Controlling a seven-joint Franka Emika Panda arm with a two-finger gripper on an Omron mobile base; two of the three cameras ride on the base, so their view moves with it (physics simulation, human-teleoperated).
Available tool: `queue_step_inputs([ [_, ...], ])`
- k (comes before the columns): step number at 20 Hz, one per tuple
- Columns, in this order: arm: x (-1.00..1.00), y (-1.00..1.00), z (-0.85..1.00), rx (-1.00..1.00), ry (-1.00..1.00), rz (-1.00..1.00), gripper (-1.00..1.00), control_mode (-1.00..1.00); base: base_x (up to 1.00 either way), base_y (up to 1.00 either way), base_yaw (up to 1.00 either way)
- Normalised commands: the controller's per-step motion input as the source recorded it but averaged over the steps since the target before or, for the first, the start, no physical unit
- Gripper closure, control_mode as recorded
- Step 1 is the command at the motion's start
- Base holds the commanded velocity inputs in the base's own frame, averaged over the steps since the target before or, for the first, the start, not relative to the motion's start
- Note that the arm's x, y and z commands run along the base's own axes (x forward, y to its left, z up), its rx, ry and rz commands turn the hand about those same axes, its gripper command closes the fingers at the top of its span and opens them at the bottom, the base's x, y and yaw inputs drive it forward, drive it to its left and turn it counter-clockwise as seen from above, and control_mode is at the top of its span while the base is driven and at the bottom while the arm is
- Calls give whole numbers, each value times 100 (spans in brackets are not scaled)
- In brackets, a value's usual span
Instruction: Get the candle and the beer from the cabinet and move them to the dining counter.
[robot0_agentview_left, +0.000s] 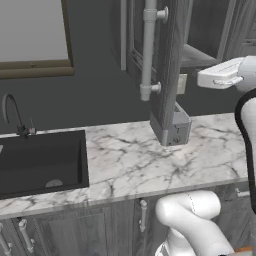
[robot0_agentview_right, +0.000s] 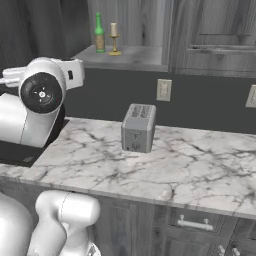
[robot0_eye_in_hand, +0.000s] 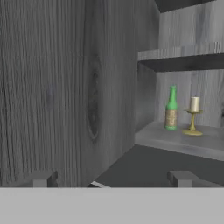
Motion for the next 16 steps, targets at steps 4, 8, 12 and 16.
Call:
queue_step_inputs([
  [4, 12, -2, 1, -11, 2, -17, -100, -100, 0, 0, 0],
  [8, 22, -10, 9, -4, 6, -16, -100, -100, 0, 0, 0],
  [12, 42, -1, 11, 0, 1, -4, -100, -100, 0, 0, 0],
  [16, 59, -13, 0, 0, 0, 0, -100, -100, 0, 0, 0],
])
